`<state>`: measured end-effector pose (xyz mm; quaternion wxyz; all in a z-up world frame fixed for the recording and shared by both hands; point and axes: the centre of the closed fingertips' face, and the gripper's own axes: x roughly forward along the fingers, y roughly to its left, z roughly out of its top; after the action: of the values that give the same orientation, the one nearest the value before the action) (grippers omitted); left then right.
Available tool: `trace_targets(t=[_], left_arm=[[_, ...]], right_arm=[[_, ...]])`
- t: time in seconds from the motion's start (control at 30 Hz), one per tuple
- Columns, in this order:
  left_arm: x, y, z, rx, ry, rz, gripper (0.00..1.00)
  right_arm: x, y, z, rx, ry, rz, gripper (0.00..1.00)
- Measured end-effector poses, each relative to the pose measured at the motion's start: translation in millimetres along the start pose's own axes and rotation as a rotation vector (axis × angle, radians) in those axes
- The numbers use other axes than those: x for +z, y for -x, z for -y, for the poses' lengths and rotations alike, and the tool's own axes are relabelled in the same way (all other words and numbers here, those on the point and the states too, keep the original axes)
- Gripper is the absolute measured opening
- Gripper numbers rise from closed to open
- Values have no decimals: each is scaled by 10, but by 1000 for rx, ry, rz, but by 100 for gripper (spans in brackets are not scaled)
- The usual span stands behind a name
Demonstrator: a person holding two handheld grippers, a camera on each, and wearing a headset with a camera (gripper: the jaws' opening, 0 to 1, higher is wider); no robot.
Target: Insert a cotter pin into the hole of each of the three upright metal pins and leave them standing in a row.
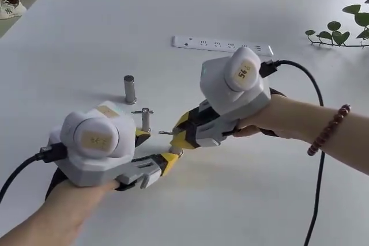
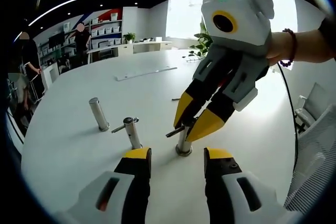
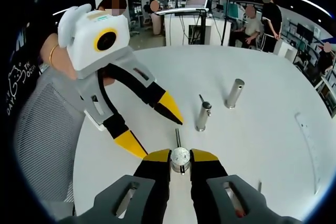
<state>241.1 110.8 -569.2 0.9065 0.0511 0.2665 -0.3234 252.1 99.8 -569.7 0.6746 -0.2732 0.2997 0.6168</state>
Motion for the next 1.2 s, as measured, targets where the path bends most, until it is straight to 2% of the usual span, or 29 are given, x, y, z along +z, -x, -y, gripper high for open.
trace_targets(t=[0.23,0.33,0.53,0.83,1.2], left_arm=[[56,121,30,-3,10,28,41],[42,135,28,-2,11,23,43],[73,171,9,2,12,40,43],[52,182,-5,8,13,36,43],[32,201,14,6,6,34,44]], right_arm=[[-30,28,99,-15,-7,-9,9],[-33,40,125,-19,0,-15,9],[-44,57,206,-26,5,-24,9],[-42,73,332,-47,1,-23,9],[-47,66,406,-40,-1,-32,9]])
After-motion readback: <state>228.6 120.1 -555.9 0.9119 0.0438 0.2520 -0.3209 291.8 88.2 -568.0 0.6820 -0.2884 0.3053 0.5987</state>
